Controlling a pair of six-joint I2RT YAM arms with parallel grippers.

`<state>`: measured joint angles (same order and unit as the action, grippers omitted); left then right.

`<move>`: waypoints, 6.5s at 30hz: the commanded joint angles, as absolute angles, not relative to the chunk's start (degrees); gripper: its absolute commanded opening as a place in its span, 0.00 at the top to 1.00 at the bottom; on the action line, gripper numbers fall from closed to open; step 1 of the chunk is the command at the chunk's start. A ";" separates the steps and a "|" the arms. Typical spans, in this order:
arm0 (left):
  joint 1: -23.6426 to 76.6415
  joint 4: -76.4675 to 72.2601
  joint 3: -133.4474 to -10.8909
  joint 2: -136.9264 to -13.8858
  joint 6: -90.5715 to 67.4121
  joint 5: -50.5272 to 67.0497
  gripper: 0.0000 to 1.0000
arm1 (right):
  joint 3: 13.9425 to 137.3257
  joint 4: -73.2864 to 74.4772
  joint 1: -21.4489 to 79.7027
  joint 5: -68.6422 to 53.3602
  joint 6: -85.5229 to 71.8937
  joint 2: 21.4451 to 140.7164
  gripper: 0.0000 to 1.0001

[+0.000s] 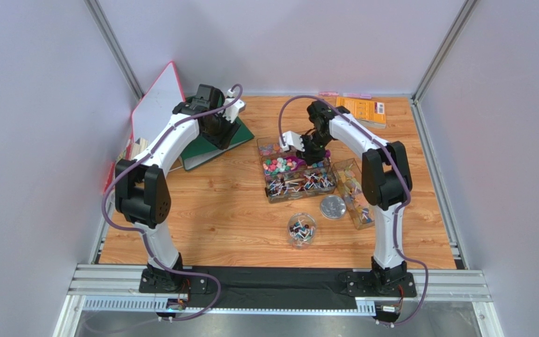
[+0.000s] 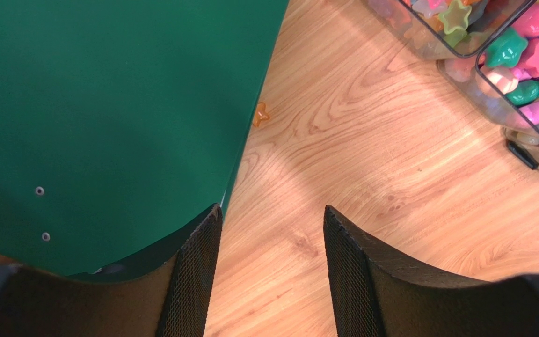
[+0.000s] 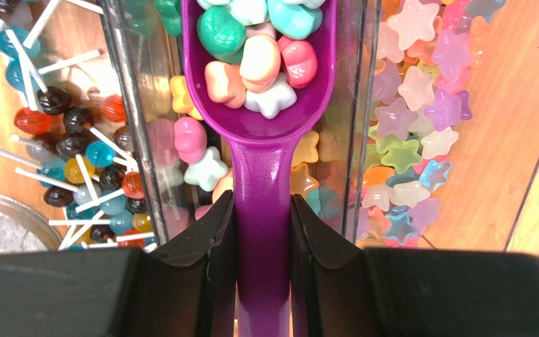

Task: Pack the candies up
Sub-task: Scoop the fake candies from the storage box, then place the fake candies in the packing bottle.

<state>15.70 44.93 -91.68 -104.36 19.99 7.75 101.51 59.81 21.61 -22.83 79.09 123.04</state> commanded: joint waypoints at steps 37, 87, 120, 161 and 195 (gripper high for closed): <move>16.61 48.69 -97.56 -105.99 25.58 4.40 0.38 | 83.85 52.65 10.46 -45.70 81.65 111.89 1.00; 25.65 46.60 -94.15 -93.97 32.07 -10.00 0.25 | 53.80 69.34 5.71 -49.57 88.24 60.83 1.00; 29.53 44.03 -89.65 -87.19 29.97 -10.37 0.00 | 57.48 84.89 6.42 -34.19 95.45 52.82 1.00; 29.53 43.15 -90.00 -83.85 25.14 -9.23 0.00 | 61.61 83.50 24.17 -13.36 84.55 57.48 1.00; 29.27 51.23 -98.70 -84.91 9.43 15.11 0.03 | 73.11 82.91 33.31 -3.06 69.65 55.90 1.00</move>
<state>29.23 46.11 -95.20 -85.95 18.15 -5.87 67.05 77.58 34.02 -1.30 78.89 58.28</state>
